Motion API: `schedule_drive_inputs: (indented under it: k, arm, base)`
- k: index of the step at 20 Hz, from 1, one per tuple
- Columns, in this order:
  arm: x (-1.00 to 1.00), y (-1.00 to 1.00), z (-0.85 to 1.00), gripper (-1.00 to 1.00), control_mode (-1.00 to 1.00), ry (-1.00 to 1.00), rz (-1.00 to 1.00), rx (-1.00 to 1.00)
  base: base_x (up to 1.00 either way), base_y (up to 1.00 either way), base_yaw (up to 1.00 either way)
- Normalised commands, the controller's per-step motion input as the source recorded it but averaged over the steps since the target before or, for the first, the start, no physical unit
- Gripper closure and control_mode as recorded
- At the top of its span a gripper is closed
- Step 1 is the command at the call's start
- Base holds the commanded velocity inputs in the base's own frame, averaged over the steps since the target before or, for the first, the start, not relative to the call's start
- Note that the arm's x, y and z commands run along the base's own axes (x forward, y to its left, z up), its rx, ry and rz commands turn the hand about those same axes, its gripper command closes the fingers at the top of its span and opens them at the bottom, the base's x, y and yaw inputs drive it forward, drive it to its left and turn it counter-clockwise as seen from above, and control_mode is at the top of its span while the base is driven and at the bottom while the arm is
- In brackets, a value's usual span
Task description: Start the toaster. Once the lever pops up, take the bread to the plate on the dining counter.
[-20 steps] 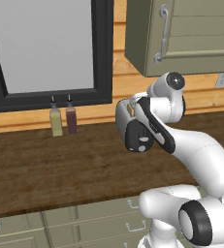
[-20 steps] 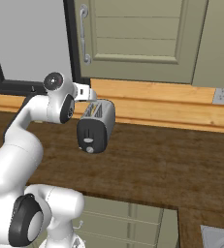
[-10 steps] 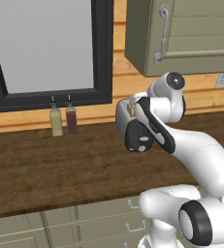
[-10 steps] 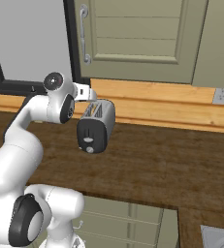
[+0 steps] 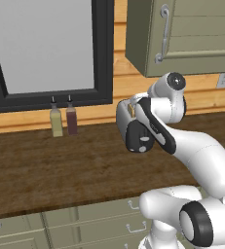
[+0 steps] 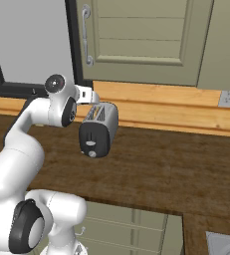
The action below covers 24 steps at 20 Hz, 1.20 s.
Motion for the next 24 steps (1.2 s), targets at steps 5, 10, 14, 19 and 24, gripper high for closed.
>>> schedule_drive_inputs:
  k: [5,10,14,19,24]
  arm:
    - [0.00,0.00,0.00,-1.00,-1.00,0.00,0.00,0.00]
    - [0.00,0.00,0.00,-1.00,-1.00,0.00,0.00,0.00]
    - [0.00,0.00,0.00,-1.00,-1.00,0.00,0.00,0.00]
    - [0.00,0.00,0.00,-1.00,-1.00,0.00,0.00,0.00]
    - [0.00,0.00,0.00,-1.00,-1.00,0.00,0.00,0.00]
  base:
    - [0.00,0.00,0.00]
    - [0.00,0.00,0.00]
    - [0.00,0.00,0.00]
    - [0.00,0.00,0.00]
    - [0.00,0.00,0.00]
